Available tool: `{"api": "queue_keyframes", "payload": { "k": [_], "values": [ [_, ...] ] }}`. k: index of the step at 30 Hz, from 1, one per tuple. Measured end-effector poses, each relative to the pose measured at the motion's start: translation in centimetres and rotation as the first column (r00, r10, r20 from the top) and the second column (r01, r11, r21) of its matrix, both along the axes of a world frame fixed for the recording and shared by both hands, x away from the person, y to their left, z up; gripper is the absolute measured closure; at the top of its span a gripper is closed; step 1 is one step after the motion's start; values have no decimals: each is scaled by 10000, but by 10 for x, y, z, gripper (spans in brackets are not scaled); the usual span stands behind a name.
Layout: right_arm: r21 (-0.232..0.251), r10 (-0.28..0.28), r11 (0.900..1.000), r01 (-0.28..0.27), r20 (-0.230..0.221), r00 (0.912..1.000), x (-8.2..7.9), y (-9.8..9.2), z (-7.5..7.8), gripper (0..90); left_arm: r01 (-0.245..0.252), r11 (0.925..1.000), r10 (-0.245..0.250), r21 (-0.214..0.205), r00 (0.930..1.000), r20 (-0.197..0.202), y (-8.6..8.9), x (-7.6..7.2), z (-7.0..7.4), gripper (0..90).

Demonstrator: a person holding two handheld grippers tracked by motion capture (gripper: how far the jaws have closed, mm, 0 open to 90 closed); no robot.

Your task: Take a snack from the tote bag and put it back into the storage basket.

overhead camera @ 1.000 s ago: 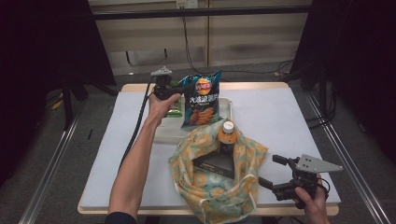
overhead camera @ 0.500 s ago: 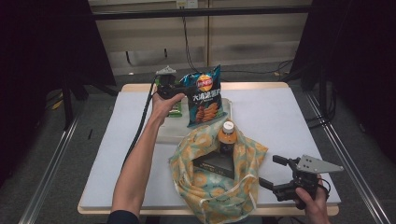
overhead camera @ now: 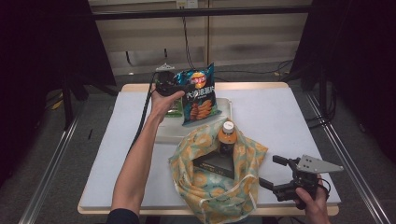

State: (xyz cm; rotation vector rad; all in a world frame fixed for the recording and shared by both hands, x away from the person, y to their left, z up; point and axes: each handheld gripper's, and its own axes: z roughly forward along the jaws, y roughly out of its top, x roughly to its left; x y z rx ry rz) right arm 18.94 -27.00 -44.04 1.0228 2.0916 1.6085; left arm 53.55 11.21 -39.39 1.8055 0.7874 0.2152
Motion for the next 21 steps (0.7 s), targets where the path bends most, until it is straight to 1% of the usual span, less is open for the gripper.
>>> {"api": "queue_keyframes", "payload": {
  "k": [1, 2, 4, 5, 6, 7, 9, 12, 14, 15, 16, 18, 19, 21],
  "values": [
    [2, -4, 10000, 4, 0, 10000, 0, 0, 0, 21, -44, 9998, 43, -195, 10000, -62, 1, 0, 1, 360],
    [2, -29, 10000, 29, 1, 10000, 0, 0, 0, 21, -58, 9997, 57, -243, 10000, -42, 2, 0, 1, 348],
    [31, -12, 10000, 12, -27, 10000, 0, 0, 0, 21, -51, 9995, 50, 321, 10000, 58, -2, -1, -1, 317],
    [25, 0, 10000, 0, -23, 10000, 0, 0, 0, 21, 145, 9972, -153, 727, 9998, 110, -4, -1, -2, 311],
    [8, 1, 10000, -1, -29, 10000, 0, 1, 0, 21, 314, 9962, -321, 818, 9995, 68, -6, -1, -4, 309],
    [-2, 6, 10000, -6, -40, 10000, 0, 1, 0, 21, 366, 9955, -370, 871, 9993, 34, -8, -2, -5, 306],
    [7, 39, 10000, -39, -17, 10000, 1, 1, 0, 21, 445, 9955, -446, 832, 9990, -4, -12, -2, -7, 295],
    [1, 54, 10000, -54, -30, 10000, 1, 1, 0, 21, 601, 9922, -611, 1091, 9981, 60, -17, -2, -9, 271],
    [11, 53, 10000, -53, -29, 10000, 1, 1, 0, 21, 711, 9893, -715, 1276, 9974, -14, -20, -1, -11, 249],
    [14, 51, 10000, -51, -26, 10000, 1, 1, 0, 21, 798, 9883, -794, 1301, 9968, -82, -21, -1, -12, 240],
    [18, 49, 10000, -49, -32, 10000, 1, 1, 0, 21, 967, 9853, -970, 1407, 9953, -48, -24, -1, -13, 235],
    [20, 56, 10000, -56, -35, 10000, 1, 1, 0, 21, 1091, 9840, -1095, 1406, 9940, -51, -26, -2, -14, 216],
    [11, 61, 10000, -61, -43, 10000, 1, 0, 0, 21, 1064, 9845, -1062, 1392, 9943, -87, -27, -2, -14, 209],
    [25, 56, 10000, -56, -62, 10000, 0, 1, 0, 21, 859, 9877, -844, 1306, 9963, -165, -25, -2, -14, 183]
  ]
}}
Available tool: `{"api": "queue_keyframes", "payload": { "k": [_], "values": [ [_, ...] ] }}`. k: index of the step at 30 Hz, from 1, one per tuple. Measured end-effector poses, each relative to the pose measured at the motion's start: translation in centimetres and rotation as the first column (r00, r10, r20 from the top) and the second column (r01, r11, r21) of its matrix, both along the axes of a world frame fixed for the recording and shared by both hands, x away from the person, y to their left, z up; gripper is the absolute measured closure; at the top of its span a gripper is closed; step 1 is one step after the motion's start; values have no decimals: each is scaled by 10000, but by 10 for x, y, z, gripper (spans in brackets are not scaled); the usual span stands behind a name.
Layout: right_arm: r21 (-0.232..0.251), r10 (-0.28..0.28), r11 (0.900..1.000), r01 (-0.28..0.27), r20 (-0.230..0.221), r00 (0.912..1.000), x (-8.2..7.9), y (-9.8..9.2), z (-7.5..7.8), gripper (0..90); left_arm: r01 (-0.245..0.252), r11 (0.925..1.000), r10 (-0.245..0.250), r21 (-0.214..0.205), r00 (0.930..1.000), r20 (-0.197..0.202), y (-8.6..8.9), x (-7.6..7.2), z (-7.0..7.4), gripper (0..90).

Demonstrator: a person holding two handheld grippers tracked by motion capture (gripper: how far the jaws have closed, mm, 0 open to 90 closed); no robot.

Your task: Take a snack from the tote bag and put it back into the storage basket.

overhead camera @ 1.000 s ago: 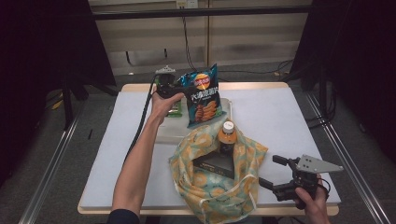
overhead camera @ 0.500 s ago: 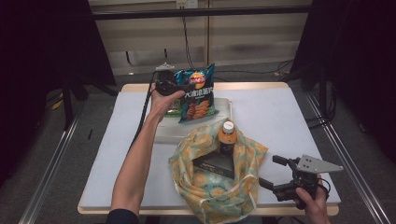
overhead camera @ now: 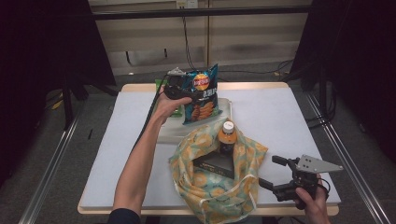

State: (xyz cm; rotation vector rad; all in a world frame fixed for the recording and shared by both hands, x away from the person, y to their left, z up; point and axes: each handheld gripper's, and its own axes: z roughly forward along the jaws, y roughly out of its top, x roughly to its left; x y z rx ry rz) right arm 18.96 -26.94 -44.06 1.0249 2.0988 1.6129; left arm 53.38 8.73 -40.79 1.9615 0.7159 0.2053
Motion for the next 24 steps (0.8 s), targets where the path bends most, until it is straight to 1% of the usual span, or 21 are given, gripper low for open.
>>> {"api": "queue_keyframes", "payload": {
  "k": [1, 2, 3, 4, 5, 6, 7, 8, 10, 11, 13, 14, 15, 18, 20, 21, 22, 23, 24],
  "values": [
    [-13, 14, 10000, -14, 12, 10000, 0, 0, 0, 21, -246, 9997, 246, -13, 9997, 89, 2, 0, 1, 174],
    [-20, 22, 10000, -22, 14, 10000, 0, 0, 0, 21, -396, 9990, 395, -191, 9992, -11, 5, 1, 1, 163],
    [-14, 37, 10000, -37, 23, 10000, 0, 0, 0, 21, -598, 9972, 588, -446, 9980, -234, 9, 2, 1, 136],
    [-9, 45, 10000, -45, 36, 10000, 0, 0, 0, 21, -773, 9950, 759, -635, 9968, -251, 13, 2, 1, 127],
    [4, 19, 10000, -19, 23, 10000, 0, 0, 0, 22, -901, 9939, 896, -628, 9959, -120, 16, 2, 2, 127],
    [7, 21, 10000, -21, 26, 10000, -1, 0, 0, 22, -1009, 9935, 1004, -530, 9949, -131, 19, 2, 2, 127],
    [-9, 15, 10000, -15, 18, 10000, 0, 0, 0, 22, -1182, 9916, 1175, -519, 9929, -164, 21, 1, 1, 124],
    [-12, -8, 10000, 8, 9, 10000, 0, 0, 0, 22, -1157, 9918, 1148, -536, 9932, -182, 26, 2, 1, 115],
    [-11, 62, 10000, -62, 16, 10000, 0, 1, 0, 22, -1257, 9900, 1249, -641, 9920, -158, 31, 1, 1, 114],
    [-35, 50, 10000, -49, 10, 10000, 0, 1, 0, 22, -1207, 9902, 1192, -703, 9926, -253, 34, 0, 1, 115],
    [-58, 85, 9999, -85, -23, 10000, 1, 2, 0, 22, -1284, 9894, 1264, -686, 9915, -322, 38, -1, 1, 113],
    [-55, 86, 9999, -86, -25, 10000, 1, 2, 0, 22, -1239, 9902, 1223, -640, 9921, -287, 40, -1, 1, 111],
    [-60, 87, 9999, -87, -19, 10000, 1, 2, -1, 22, -1332, 9884, 1316, -733, 9910, -265, 42, -3, 2, 112],
    [-71, 96, 9999, -96, -10, 10000, 0, 1, 0, 22, -1388, 9870, 1385, -804, 9903, -96, 52, -8, 5, 126],
    [-79, 96, 9999, -96, -11, 10000, 0, 1, -1, 22, -1386, 9862, 1379, -906, 9903, -135, 57, -11, 5, 133],
    [-85, 92, 9999, -93, -7, 10000, 0, 1, 0, 22, -1336, 9871, 1330, -887, 9910, -126, 60, -14, 7, 140],
    [-88, 88, 9999, -88, -12, 10000, 0, 1, 0, 22, -1319, 9877, 1323, -839, 9912, -13, 62, -17, 7, 165],
    [-71, 95, 9999, -95, -17, 10000, 0, 2, 0, 22, -1199, 9890, 1211, -863, 9926, 82, 64, -20, 8, 200],
    [-55, 90, 9999, -90, -1, 10000, 0, 2, 0, 22, -1254, 9880, 1263, -902, 9920, 50, 65, -23, 9, 243]
  ]
}}
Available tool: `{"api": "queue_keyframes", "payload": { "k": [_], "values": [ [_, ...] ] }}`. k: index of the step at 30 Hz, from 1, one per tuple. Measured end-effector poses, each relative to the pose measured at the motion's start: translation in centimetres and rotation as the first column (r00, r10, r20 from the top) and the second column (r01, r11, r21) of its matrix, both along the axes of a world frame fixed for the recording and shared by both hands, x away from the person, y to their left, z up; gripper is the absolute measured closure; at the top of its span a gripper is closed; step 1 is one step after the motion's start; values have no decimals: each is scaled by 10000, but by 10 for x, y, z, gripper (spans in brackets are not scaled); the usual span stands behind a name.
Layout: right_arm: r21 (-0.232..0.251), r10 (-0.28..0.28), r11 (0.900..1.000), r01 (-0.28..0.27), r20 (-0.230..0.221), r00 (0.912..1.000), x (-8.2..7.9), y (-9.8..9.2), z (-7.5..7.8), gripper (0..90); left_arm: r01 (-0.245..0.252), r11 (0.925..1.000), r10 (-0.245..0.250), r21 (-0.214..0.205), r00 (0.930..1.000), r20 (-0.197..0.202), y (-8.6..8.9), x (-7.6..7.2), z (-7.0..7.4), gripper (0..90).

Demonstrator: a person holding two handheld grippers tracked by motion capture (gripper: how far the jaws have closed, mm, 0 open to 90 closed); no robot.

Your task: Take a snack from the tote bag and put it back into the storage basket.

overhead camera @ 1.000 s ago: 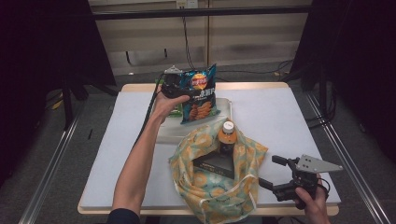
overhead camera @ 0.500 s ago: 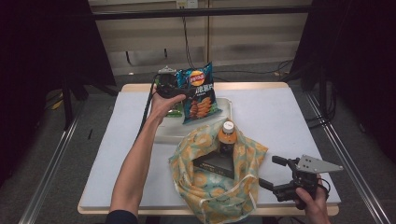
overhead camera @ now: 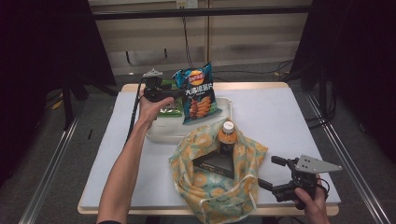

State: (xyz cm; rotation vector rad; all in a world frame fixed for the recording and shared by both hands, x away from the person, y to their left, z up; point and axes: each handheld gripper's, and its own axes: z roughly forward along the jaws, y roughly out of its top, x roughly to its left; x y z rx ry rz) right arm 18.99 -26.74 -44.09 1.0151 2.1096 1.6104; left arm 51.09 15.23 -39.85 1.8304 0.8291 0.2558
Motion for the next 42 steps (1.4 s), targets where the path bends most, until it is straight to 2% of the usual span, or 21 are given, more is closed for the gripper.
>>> {"api": "queue_keyframes", "payload": {
  "k": [1, 3, 4, 7, 10, 16, 18, 24, 26, 29, 30, 31, 32, 34, 35, 36, 37, 38, 40, 41, 42],
  "values": [
    [-9, 7, 10000, -7, 10, 10000, 0, 0, 0, 22, 136, 9999, -136, -44, 9999, 8, 2, -2, 1, 265],
    [-16, -8, 10000, 8, 21, 10000, 0, 1, 0, 22, 588, 9981, -589, -175, 9983, -39, 6, -7, 2, 458],
    [-38, -19, 10000, 19, 20, 10000, 0, 1, 0, 22, 830, 9964, -833, -193, 9964, -158, 6, -9, 1, 502],
    [-39, -32, 10000, 32, 21, 10000, 0, 1, 0, 22, 1616, 9867, -1621, -196, 9864, -258, 1, -16, -4, 763],
    [-42, -28, 10000, 28, 11, 10000, 1, 1, 0, 22, 2074, 9782, -2077, -126, 9772, -437, -6, -21, -14, 900],
    [-48, -20, 10000, 20, -31, 10000, 1, 1, 0, 22, 2952, 9520, -2860, 810, 9520, -1087, -29, -24, -34, 900],
    [-51, -21, 10000, 21, -23, 10000, 1, 1, 0, 22, 3087, 9452, -2953, 1061, 9472, -1249, -36, -24, -36, 900],
    [-45, -40, 10000, 40, -21, 10000, 1, 1, -1, 22, 3243, 9389, -3010, 1154, 9361, -1818, -41, -17, -52, 876],
    [-35, -53, 10000, 53, -18, 10000, 1, 0, -1, 22, 3182, 9355, -2862, 1537, 9374, -1984, -42, -14, -56, 874],
    [-31, -81, 10000, 81, -29, 10000, 1, 0, -1, 22, 3233, 9335, -2862, 1553, 9324, -2208, -43, -10, -59, 884],
    [-32, -107, 9999, 107, -38, 9999, 1, 0, -1, 22, 3161, 9365, -2786, 1520, 9337, -2250, -45, -9, -61, 887],
    [-39, -115, 9999, 115, -37, 9999, 1, 0, -1, 22, 3106, 9349, -2706, 1718, 9369, -2213, -45, -9, -61, 887],
    [-59, -109, 9999, 109, -33, 9999, 1, 0, -1, 22, 3135, 9305, -2671, 1897, 9347, -2346, -45, -8, -61, 886],
    [-21, -132, 9999, 132, -52, 9999, 1, 0, -1, 22, 3055, 9341, -2578, 1847, 9351, -2431, -44, -7, -62, 887],
    [-28, -112, 9999, 112, -55, 9999, 1, 0, -1, 22, 2973, 9330, -2460, 2027, 9382, -2436, -43, -6, -62, 887],
    [-53, -88, 9999, 88, -33, 10000, 1, 0, -1, 22, 2960, 9366, -2481, 1876, 9382, -2413, -44, -5, -63, 889],
    [-53, -88, 9999, 88, -32, 10000, 1, 0, -1, 22, 2709, 9356, -2173, 2264, 9473, -2356, -45, -5, -62, 896],
    [-48, -108, 9999, 107, -35, 9999, 1, 0, -1, 22, 2948, 9286, -2409, 2252, 9408, -2384, -44, -3, -63, 895],
    [-43, -133, 9999, 133, -57, 9999, 0, 0, 0, 22, 2812, 9254, -2185, 2540, 9436, -2486, -44, -1, -62, 895],
    [-46, -124, 9999, 124, -43, 9999, 1, 0, -1, 22, 2762, 9330, -2196, 2308, 9448, -2431, -46, 0, -64, 896],
    [-44, -130, 9999, 129, -43, 9999, 1, 0, -1, 22, 2833, 9301, -2241, 2336, 9419, -2501, -46, 2, -64, 898]
  ]
}}
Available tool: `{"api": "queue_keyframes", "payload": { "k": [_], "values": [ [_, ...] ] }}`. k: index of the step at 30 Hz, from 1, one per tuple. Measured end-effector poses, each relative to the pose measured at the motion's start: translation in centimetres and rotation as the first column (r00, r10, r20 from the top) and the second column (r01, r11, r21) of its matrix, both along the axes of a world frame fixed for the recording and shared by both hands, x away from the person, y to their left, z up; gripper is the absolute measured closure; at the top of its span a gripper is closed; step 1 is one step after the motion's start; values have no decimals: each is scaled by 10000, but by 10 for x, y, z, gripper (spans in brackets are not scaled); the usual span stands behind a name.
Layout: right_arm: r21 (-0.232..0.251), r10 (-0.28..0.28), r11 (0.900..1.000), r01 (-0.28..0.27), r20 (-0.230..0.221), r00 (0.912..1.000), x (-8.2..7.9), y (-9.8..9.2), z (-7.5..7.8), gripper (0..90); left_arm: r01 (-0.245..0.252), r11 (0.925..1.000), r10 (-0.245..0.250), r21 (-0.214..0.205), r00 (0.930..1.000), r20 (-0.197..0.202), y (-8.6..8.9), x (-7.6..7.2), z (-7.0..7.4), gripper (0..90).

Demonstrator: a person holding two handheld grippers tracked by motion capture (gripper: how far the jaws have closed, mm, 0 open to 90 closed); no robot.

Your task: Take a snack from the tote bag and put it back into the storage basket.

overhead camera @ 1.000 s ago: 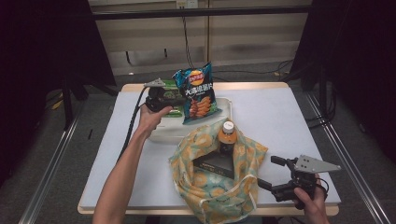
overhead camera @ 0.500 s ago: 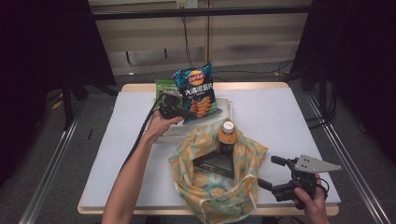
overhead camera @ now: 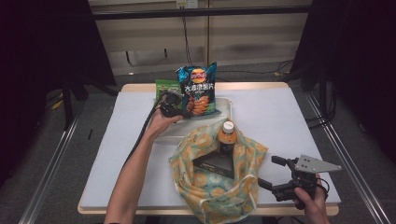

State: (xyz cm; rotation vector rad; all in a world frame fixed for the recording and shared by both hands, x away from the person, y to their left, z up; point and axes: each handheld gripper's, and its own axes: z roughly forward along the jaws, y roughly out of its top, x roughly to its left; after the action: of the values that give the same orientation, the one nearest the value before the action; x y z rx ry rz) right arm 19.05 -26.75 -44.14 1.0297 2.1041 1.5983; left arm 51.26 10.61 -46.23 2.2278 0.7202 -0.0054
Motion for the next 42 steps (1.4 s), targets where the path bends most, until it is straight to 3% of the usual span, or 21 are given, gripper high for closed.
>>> {"api": "queue_keyframes", "payload": {
  "k": [2, 16, 23, 30, 36, 40, 42],
  "values": [
    [4, 0, 10000, 0, 12, 10000, 0, 0, 0, 22, -60, 9997, 59, 217, 10000, 61, -4, 0, 0, 898],
    [-3, 17, 10000, -17, 10, 10000, 0, 0, 0, 22, -42, 9997, 41, 248, 10000, 54, -16, 4, -4, 839],
    [-5, 12, 10000, -12, 34, 10000, 0, -1, 0, 22, -153, 9993, 152, -328, 9999, -40, -10, -2, -3, 791],
    [-11, 4, 10000, -4, 32, 10000, 0, 0, 0, 22, -29, 9953, 58, -970, 9995, 296, -1, -15, 9, 748],
    [-53, -80, 10000, 80, 63, 9999, 0, 0, 0, 26, 138, 9888, -51, -1487, 9983, 587, 12, -36, 21, 761],
    [-188, -266, 9995, 268, 132, 9996, 0, 1, 1, 61, 419, 9868, -278, -1566, 9954, 912, 22, -53, 31, 812],
    [-176, -286, 9994, 288, 140, 9995, 1, 2, 2, 99, 604, 9794, -411, -1925, 9938, 1029, 25, -64, 36, 833]
  ]
}}
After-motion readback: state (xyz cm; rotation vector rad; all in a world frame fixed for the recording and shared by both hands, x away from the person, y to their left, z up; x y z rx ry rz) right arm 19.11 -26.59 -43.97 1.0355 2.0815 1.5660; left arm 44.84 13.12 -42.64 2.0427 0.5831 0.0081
